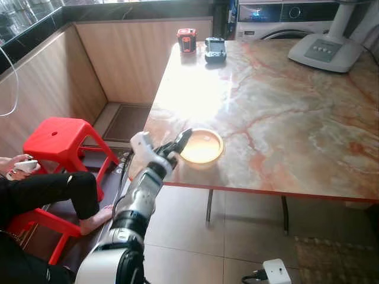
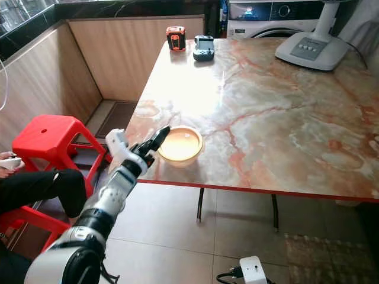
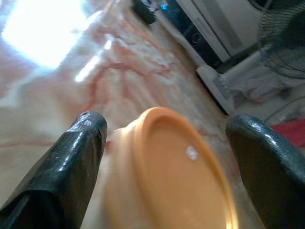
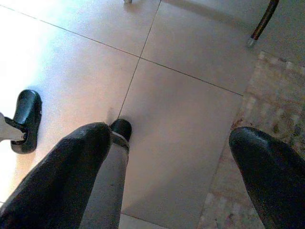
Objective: Restocking fridge
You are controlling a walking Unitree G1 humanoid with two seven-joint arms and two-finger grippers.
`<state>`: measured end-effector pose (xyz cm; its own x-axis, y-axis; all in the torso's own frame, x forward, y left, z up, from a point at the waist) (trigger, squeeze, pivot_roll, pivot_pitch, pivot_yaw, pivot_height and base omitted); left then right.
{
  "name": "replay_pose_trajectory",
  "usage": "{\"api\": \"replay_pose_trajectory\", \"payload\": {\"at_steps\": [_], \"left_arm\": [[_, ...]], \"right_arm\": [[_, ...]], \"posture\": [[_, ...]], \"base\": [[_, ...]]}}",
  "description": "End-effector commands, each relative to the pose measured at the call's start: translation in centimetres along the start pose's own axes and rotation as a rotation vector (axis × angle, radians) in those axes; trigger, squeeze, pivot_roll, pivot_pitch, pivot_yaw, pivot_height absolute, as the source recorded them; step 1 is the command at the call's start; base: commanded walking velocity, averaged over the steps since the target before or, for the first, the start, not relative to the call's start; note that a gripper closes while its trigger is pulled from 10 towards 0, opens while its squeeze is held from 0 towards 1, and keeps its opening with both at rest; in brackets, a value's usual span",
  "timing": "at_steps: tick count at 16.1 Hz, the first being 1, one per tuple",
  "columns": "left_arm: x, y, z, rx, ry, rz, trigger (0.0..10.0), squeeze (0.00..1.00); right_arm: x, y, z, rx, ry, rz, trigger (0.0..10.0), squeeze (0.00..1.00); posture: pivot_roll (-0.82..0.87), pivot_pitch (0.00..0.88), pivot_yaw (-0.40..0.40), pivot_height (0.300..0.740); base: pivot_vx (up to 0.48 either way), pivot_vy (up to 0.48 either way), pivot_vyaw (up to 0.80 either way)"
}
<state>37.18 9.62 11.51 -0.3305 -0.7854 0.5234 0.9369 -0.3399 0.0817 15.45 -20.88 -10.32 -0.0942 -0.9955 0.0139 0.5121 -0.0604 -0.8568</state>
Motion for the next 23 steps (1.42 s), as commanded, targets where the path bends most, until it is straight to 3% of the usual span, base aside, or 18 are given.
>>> {"api": "replay_pose_trajectory", "payload": {"at_steps": [1,6,23], "left_arm": [[-0.9,-0.4,0.3,0.008,0.022,0.042,10.0,0.0],[-1.3,-0.6,-0.4,-0.017,0.025,0.071,10.0,0.0],[1.0,1.3,-1.3,-0.071,-0.023,0.016,10.0,0.0]], "right_arm": [[-0.2,0.0,-0.2,-0.009,-0.002,0.005,10.0,0.0],[-0.2,0.0,-0.1,-0.007,-0.008,0.008,10.0,0.0],[-0.1,0.0,-0.1,-0.008,-0.007,0.0,10.0,0.0]], "posture": [[0.0,0.069,0.059,0.74],[-0.01,0.07,0.058,0.74],[-0.02,0.066,0.061,0.74]], "base": [[0.0,0.0,0.0],[0.0,0.0,0.0],[0.0,0.0,0.0]]}}
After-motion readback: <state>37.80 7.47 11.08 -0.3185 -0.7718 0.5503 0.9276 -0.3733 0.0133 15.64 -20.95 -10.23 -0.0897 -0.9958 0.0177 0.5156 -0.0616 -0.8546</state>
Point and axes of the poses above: a point about 5 cm out from each wrist's last joint towards the gripper, its own y axis pointing out of the wrist towards the gripper, its own z axis along the axis of the wrist's last joint, x = y × z, the point moved 1 cm from there along y, pointing out of the wrist towards the gripper, and after that the axes turned 15 degrees about y, right-handed, at the moved point
